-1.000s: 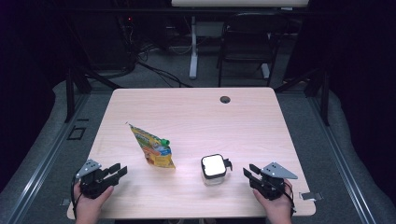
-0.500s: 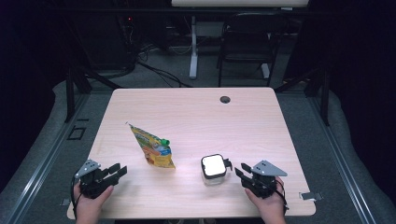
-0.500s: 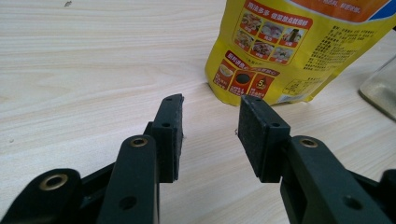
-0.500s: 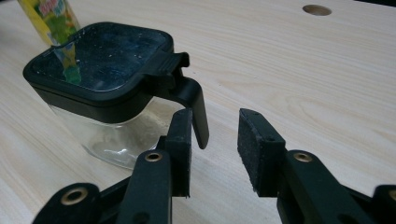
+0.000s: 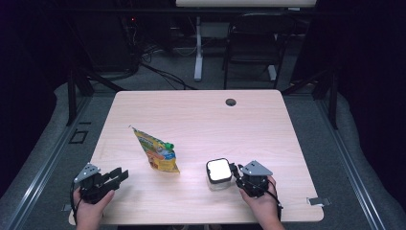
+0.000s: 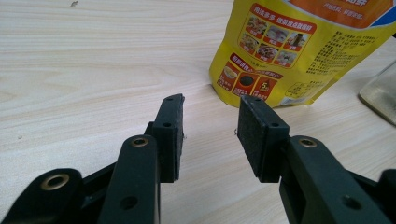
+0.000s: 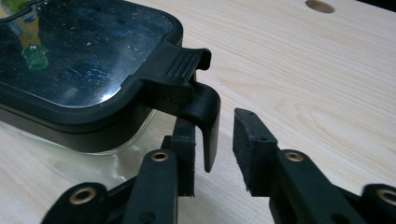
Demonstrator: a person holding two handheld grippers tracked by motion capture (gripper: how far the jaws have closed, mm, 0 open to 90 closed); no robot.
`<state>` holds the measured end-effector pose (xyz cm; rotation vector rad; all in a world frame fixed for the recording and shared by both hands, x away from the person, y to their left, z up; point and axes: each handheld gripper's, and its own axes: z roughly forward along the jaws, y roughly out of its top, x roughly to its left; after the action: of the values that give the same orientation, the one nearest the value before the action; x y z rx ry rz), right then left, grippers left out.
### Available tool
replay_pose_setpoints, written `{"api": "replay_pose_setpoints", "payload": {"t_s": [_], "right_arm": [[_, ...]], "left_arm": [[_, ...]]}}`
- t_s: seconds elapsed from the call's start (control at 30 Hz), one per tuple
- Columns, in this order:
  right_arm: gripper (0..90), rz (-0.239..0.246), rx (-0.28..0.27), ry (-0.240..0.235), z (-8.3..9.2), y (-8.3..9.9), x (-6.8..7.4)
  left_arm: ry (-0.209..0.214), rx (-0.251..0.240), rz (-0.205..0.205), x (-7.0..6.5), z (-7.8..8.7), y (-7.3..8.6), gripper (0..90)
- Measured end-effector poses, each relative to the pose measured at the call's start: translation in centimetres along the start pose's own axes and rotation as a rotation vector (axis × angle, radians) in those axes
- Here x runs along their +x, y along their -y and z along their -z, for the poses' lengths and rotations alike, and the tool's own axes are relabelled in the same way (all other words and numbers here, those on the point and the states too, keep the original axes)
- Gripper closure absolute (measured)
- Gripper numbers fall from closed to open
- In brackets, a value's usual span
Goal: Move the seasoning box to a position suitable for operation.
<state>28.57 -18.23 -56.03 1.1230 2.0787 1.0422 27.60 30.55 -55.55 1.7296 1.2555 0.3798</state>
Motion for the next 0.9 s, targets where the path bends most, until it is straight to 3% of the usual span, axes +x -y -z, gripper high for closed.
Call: {"api": "replay_pose_setpoints", "payload": {"t_s": [0.13,0.27,0.6,0.9], "right_arm": [[79.6,0.017,-0.004,0.014,0.04,0.20,0.27],[82.9,-0.019,-0.005,0.023,0.06,0.28,0.31],[84.9,-0.052,0.011,0.040,0.33,0.32,0.02],[85.3,-0.049,0.045,0.057,0.84,0.23,0.15]], "left_arm": [[0.002,0.004,0.011,0.06,-0.11,-0.01,61.2],[0.002,0.001,0.004,-0.08,-0.12,-0.03,61.6],[0.005,0.008,0.000,-0.10,-0.14,-0.06,61.9],[0.006,0.008,0.001,-0.34,-0.17,-0.03,61.9]]}}
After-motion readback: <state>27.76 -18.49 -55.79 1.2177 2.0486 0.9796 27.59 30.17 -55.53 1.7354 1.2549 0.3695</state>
